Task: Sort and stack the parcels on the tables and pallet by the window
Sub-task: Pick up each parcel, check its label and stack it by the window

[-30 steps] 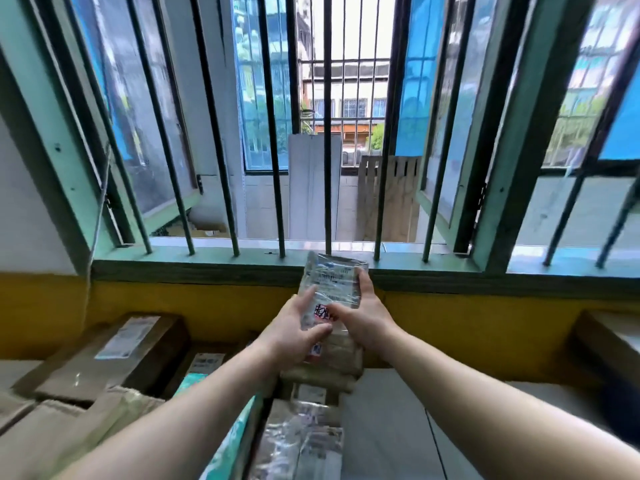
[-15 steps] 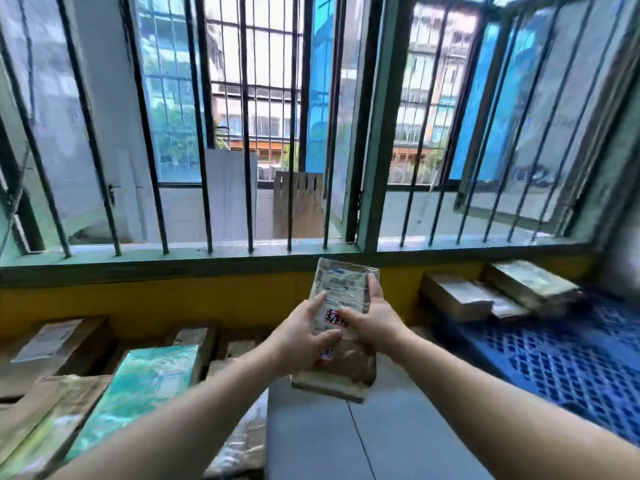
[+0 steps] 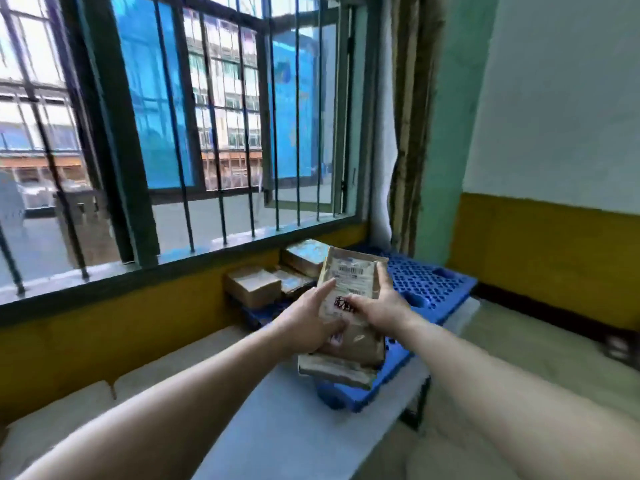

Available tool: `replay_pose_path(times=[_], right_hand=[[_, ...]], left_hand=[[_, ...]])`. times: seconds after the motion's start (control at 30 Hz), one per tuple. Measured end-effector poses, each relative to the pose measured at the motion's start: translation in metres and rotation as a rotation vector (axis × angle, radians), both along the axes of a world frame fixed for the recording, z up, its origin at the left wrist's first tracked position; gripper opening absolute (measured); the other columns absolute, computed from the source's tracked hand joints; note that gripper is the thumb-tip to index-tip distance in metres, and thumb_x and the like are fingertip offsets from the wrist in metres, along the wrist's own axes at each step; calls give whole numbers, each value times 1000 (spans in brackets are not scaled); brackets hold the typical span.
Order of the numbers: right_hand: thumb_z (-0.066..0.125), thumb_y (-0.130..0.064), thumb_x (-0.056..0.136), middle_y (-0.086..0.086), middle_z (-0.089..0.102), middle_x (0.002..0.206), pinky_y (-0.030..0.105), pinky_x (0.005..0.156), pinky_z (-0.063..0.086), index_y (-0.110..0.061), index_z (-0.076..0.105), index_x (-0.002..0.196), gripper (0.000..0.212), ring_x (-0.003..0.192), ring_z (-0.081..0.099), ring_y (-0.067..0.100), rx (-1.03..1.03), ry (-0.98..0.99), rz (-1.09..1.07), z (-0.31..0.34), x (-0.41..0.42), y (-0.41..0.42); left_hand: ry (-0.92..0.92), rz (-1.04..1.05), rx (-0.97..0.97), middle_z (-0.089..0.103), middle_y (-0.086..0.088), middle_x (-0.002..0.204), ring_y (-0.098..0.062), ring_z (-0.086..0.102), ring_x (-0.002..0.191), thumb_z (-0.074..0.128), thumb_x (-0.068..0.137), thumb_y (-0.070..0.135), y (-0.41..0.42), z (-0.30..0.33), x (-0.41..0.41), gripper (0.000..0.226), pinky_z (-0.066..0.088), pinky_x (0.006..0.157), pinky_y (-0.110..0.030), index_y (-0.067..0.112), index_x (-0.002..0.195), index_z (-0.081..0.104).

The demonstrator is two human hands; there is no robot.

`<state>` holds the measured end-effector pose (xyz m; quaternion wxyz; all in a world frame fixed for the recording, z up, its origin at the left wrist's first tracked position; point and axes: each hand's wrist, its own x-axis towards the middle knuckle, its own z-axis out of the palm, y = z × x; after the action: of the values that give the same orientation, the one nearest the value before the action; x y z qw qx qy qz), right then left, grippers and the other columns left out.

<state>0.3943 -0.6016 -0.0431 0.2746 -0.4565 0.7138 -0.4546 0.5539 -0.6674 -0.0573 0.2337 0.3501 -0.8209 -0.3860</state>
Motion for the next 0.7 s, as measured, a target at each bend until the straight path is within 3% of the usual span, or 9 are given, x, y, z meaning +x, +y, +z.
replay_pose_path(times=[0.07, 0.13, 0.2, 0.27, 0.3, 0.4, 0.63, 0.7], right_hand=[[74, -41, 84, 2, 53, 140, 32, 91, 52, -36, -6, 156, 107, 110, 60, 22, -24, 8, -68, -1, -64, 20], [77, -54, 67, 3, 53, 143, 40, 105, 46, -37, -6, 156, 122, 119, 58, 22, -40, 13, -137, -6, -126, 34], [78, -49, 68, 3, 53, 143, 38, 108, 43, -35, -3, 156, 121, 122, 57, 21, -39, 10, -208, 0, -173, 51], [75, -30, 86, 2, 54, 139, 24, 104, 41, -27, 0, 158, 103, 121, 56, 18, -36, 19, -273, 11, -206, 70], [72, -23, 90, 3, 55, 139, 17, 95, 40, -24, 1, 158, 98, 117, 56, 16, -49, 19, -280, 13, -223, 75], [68, -18, 93, 5, 54, 139, 9, 75, 36, -22, 2, 158, 93, 106, 52, 11, -97, 15, -306, 13, -267, 83], [65, -10, 94, 7, 54, 141, 23, 89, 48, -23, -6, 157, 96, 112, 58, 15, -97, -44, -370, -24, -356, 36], [66, -13, 94, 5, 55, 141, 20, 78, 54, -25, -6, 157, 96, 99, 65, 11, -71, -51, -381, -29, -380, 16]], left_hand=[[-35, -64, -56, 37, 10, 147, -9, 42, 129, 66, 86, 31, 15, 4, -71, 80, 36, 106, -23, 34, 152, 20], [-22, -129, -64, 39, 6, 148, -10, 43, 129, 66, 86, 30, 26, 5, -133, 80, 35, 107, -24, 30, 152, 20], [6, -184, -65, 41, 4, 148, -12, 45, 129, 67, 84, 31, 33, 5, -187, 83, 37, 109, -30, 30, 152, 20], [1, -223, -60, 40, 5, 148, -13, 45, 129, 67, 84, 31, 38, 7, -232, 83, 37, 109, -30, 31, 152, 18], [-9, -245, -71, 38, 5, 148, -13, 44, 130, 66, 85, 32, 39, 7, -251, 83, 36, 109, -30, 32, 152, 17], [-30, -304, -112, 35, 6, 151, -15, 43, 132, 65, 84, 39, 33, 5, -299, 84, 37, 110, -35, 38, 151, 15], [-74, -398, -101, 28, 11, 154, -14, 42, 131, 65, 84, 43, -19, -23, -395, 86, 40, 107, -35, 41, 151, 10], [-77, -422, -80, 27, 11, 154, -15, 45, 128, 65, 84, 43, -43, -31, -423, 87, 44, 103, -34, 42, 151, 9]])
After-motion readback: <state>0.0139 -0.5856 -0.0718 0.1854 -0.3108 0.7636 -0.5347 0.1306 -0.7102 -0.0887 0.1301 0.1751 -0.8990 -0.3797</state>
